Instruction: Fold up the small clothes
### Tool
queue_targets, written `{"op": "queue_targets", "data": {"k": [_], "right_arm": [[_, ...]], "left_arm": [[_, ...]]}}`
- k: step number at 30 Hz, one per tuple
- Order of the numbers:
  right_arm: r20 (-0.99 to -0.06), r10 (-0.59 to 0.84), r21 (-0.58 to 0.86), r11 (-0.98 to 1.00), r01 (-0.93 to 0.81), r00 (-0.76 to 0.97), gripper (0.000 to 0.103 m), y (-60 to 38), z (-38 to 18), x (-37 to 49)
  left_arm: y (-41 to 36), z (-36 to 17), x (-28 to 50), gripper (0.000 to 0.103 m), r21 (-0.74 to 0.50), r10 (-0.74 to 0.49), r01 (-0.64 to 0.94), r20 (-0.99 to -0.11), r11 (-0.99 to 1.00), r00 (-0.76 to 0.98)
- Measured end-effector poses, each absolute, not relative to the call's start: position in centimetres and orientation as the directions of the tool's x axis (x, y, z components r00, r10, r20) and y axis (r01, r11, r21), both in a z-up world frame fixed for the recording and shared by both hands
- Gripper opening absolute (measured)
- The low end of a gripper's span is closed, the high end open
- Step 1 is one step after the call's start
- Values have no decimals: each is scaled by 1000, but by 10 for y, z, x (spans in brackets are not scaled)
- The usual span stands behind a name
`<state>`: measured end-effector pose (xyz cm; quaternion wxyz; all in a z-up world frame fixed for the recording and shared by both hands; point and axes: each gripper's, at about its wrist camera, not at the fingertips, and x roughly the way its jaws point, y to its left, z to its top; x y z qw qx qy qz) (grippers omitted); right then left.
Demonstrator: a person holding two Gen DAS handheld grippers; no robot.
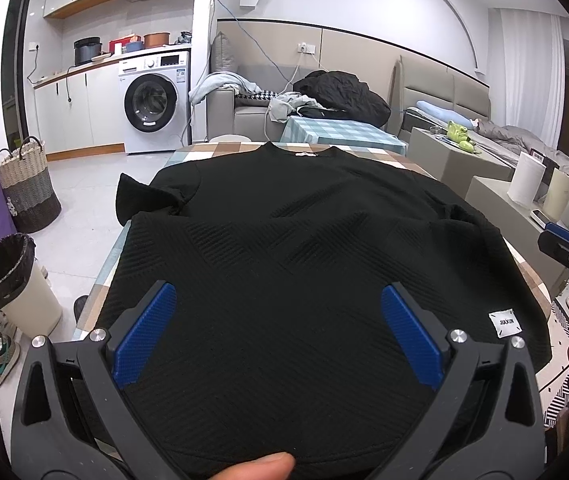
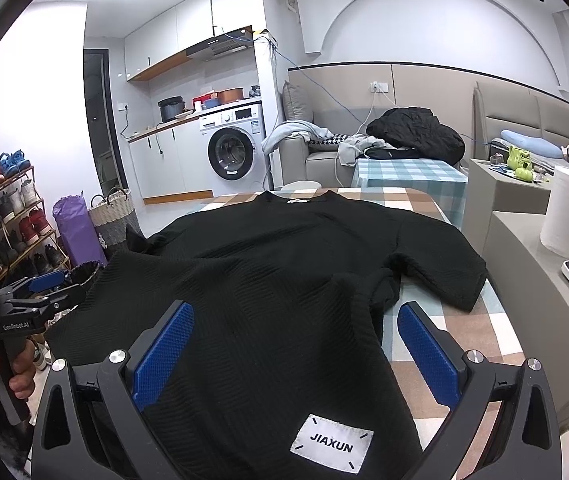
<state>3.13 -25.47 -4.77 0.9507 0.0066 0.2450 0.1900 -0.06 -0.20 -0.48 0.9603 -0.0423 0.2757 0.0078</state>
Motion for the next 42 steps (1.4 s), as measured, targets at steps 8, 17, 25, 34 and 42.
{"op": "queue_targets", "data": {"k": [8,17,25,34,42], "right_arm": [[-467,365,106,928,-358,806,103,-255,-49,33],[-468,366,107,927,-359,804,103,-255,-50,33],[-471,367,109,927,-359,803,103,-255,-50,34],[-471,366,111,927,-358,803,103,-256,-49,35],[-475,364,122,929,-350,801,103,-257,-48,39]], "left_arm": [[-2,-8,2,102,-73,-15,-29,-534,997,846],[-2,-9,3,102,-72,-12,-32,-535,997,845],[0,-11,6,102,-81,-12,-38,-544,996,839],[1,-10,5,102,-72,-1,-46,-547,996,837],[-1,-12,12,102,-50,13,-50,-566,997,824]]}}
